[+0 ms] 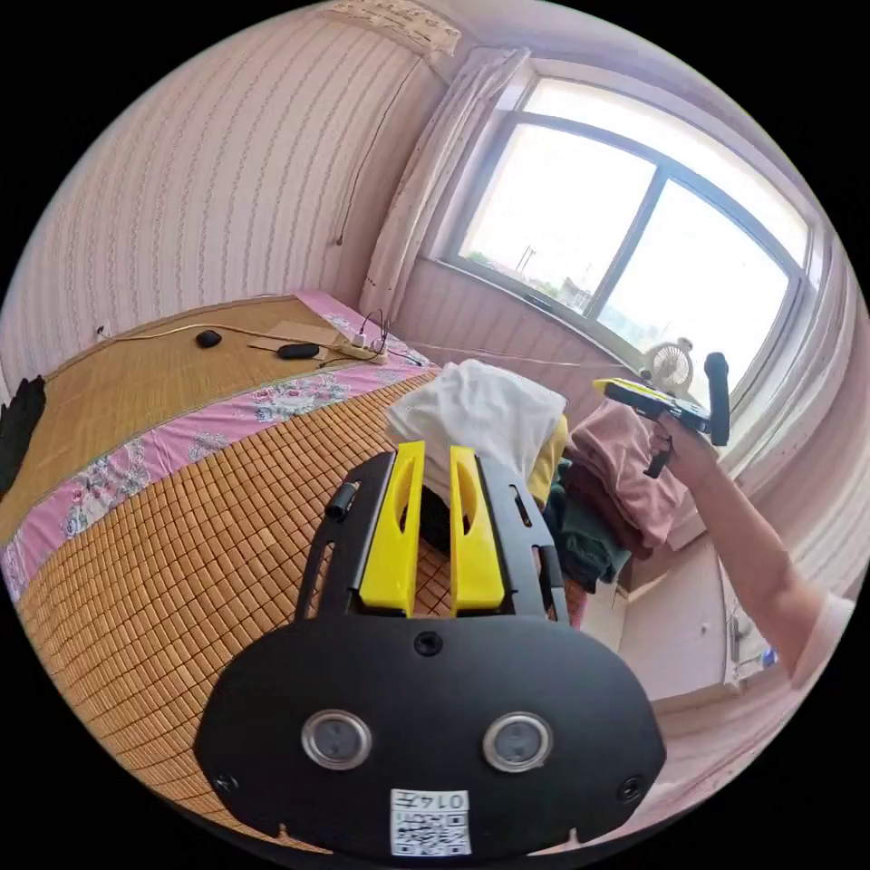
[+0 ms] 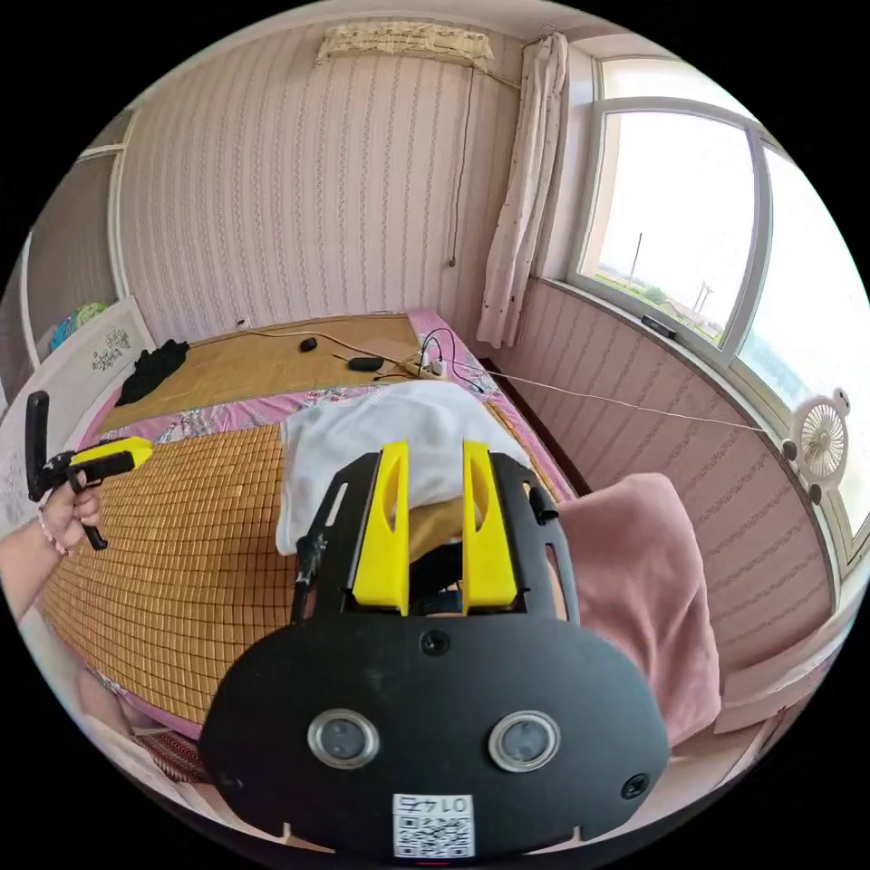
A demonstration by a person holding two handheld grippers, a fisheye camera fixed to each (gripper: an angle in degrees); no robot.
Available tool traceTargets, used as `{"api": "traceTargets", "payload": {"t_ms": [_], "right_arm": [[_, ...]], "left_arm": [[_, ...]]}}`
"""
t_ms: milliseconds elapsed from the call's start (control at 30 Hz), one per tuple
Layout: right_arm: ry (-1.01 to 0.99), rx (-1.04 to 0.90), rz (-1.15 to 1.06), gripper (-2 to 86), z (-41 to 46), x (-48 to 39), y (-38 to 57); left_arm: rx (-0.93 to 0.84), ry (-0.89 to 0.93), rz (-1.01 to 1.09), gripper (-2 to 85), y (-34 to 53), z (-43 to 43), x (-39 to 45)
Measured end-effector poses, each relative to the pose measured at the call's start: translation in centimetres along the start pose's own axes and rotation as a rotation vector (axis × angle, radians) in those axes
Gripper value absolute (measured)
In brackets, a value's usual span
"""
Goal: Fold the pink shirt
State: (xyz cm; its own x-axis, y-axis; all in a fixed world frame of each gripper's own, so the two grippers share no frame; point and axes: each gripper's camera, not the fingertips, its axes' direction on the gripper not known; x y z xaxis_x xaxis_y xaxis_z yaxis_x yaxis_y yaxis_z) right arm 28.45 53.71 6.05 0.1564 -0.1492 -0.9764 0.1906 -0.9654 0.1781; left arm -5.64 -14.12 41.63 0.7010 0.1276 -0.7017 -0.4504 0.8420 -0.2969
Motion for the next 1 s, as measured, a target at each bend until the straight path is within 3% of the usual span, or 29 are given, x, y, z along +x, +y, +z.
{"api": "traceTargets", "payload": {"t_ms": [200, 333, 400, 467, 533, 600, 700, 900, 1000], "right_arm": [[0.171, -0.026, -0.004, 9.0, -4.7, -1.9, 16.7], [0.334, -0.009, -0.171, 4.8, -7.3, -2.7, 19.2], [0.424, -0.015, -0.259, 8.3, -7.8, -2.3, 18.4], [0.409, -0.078, -0.257, 17.5, -7.2, -1.0, 17.5], [0.359, -0.202, -0.228, 19.6, -5.3, 0.5, 17.1], [0.347, -0.404, -0.216, 16.3, -1.3, 2.2, 17.6], [0.551, -0.435, -0.330, 7.3, -0.4, 2.6, 17.9], [0.218, -0.179, -0.097, 4.7, -9.9, 7.1, 14.0], [0.083, -0.064, -0.087, 4.3, -15.3, 7.5, 12.5]], "left_arm": [[-0.194, -0.001, 0.221, 5.2, 8.4, 1.5, 3.0], [-0.265, 0.107, 0.277, 4.4, 10.8, 3.5, 6.2], [-0.220, 0.174, 0.325, 4.1, 11.0, 4.1, 8.7], [-0.213, 0.230, 0.348, 4.7, 10.5, 5.1, 10.5], [-0.224, 0.267, 0.349, 5.3, 9.7, 6.2, 12.2], [-0.219, 0.328, 0.346, 6.1, 8.8, 7.2, 14.0], [-0.222, 0.373, 0.321, 6.5, 8.7, 7.5, 15.1], [-0.214, 0.415, 0.370, 10.9, 10.5, 8.2, 17.5], [-0.135, 0.455, 0.334, 13.1, 9.2, 7.4, 18.7]]}}
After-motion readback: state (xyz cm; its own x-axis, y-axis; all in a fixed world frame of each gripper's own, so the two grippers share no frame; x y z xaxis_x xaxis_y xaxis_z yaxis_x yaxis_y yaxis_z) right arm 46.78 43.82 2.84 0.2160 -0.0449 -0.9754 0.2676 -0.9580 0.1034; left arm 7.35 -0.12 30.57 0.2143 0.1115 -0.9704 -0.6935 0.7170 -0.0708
